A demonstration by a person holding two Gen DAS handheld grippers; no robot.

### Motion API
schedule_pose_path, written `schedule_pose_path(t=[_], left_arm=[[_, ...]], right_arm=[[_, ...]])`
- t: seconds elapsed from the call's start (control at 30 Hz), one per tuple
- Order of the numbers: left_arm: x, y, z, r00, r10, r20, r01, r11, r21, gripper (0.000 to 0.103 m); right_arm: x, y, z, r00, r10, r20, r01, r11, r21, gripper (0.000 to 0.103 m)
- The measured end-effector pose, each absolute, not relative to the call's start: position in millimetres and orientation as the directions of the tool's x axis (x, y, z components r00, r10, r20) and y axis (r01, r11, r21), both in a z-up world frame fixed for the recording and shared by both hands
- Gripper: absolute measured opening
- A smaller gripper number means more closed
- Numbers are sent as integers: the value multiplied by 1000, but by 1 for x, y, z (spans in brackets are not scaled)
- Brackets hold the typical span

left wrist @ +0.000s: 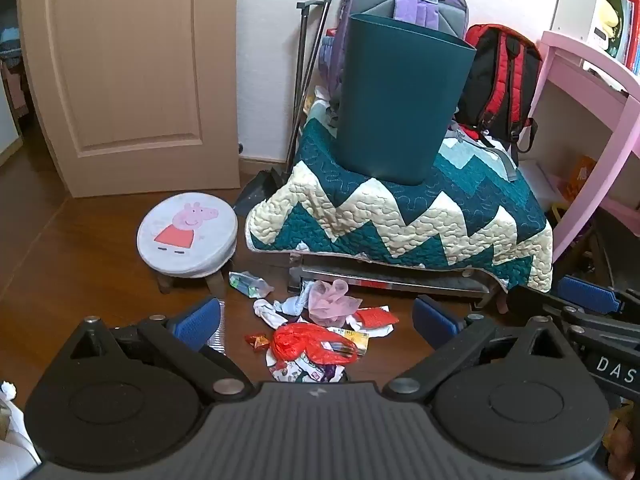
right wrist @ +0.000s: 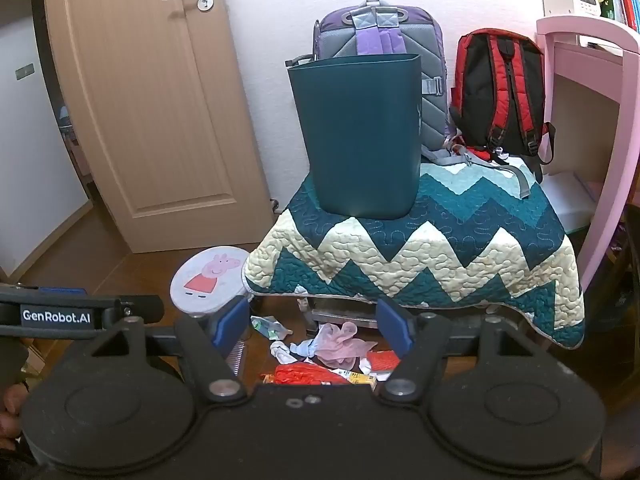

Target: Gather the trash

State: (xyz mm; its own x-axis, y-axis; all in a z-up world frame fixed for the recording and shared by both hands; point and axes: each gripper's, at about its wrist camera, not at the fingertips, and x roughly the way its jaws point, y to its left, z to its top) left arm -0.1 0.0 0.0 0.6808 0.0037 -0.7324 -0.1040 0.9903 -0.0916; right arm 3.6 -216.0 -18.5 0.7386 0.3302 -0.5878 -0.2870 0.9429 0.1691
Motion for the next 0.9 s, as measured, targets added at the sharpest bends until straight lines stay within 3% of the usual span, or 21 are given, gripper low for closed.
schedule_pose_path(t=[0.27,0.9], left_arm=[[-9,-1,3,726,17,-687,-80,995,-60,103],[0,-2,5,715,30,-698,-99,993,-58,103]], right_arm=[[3,-216,-18,745,329,-580,-287,943,167,70],[1,-215,-18,750,328,-575,-286,944,164,70]])
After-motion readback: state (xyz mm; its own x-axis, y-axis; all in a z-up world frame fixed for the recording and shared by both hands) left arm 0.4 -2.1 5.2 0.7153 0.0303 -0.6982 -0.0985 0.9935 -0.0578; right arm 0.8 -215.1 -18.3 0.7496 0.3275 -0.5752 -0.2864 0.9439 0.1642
